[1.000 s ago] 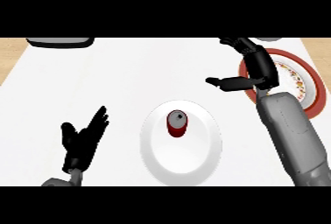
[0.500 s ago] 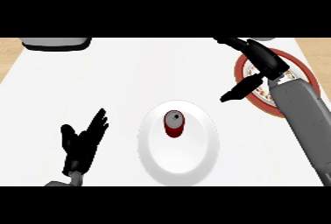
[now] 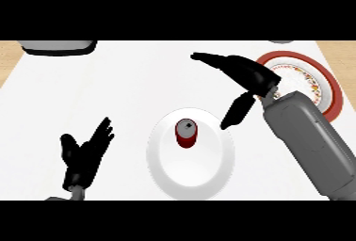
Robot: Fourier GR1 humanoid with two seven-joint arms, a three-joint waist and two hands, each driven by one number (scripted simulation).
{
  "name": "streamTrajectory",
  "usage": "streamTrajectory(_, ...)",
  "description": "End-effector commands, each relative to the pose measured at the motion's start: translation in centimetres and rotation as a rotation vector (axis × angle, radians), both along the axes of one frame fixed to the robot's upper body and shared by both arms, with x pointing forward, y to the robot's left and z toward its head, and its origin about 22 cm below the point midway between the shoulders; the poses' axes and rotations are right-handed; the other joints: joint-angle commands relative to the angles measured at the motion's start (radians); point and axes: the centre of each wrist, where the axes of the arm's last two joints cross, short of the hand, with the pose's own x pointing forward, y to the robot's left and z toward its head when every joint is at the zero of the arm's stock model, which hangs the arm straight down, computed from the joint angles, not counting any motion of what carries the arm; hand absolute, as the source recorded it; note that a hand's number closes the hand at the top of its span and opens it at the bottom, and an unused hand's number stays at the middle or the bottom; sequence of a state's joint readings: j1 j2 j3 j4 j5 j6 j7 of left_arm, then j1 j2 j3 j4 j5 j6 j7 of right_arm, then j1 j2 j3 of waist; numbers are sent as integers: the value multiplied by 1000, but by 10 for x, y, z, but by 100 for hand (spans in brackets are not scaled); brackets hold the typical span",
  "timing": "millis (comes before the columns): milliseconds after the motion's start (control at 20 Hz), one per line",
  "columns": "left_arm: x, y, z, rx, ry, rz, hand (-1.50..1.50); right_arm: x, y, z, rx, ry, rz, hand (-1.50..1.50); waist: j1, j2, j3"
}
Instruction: Pick the can from the plate and place it in the plate
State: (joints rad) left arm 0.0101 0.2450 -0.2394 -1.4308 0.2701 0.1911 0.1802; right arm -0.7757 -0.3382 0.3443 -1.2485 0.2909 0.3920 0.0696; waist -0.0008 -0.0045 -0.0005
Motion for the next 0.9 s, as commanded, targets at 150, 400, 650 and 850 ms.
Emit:
streamTrajectory(150,7,0,3,15,5,-2,0,-33,48,-31,-80,-17,-29,-150,4,3,0)
streamTrajectory(400,-2,-4,-5,1,3,10,0,-36,43,-39,-167,55,-28,-150,5,4,0)
streamTrajectory(650,2,11,-8,0,4,8,0,-55,53,-62,-154,104,-8,-150,3,4,0)
streamTrajectory(850,17,-9,4,-14,-12,-13,0,-52,65,-66,-145,88,-8,-150,3,4,0)
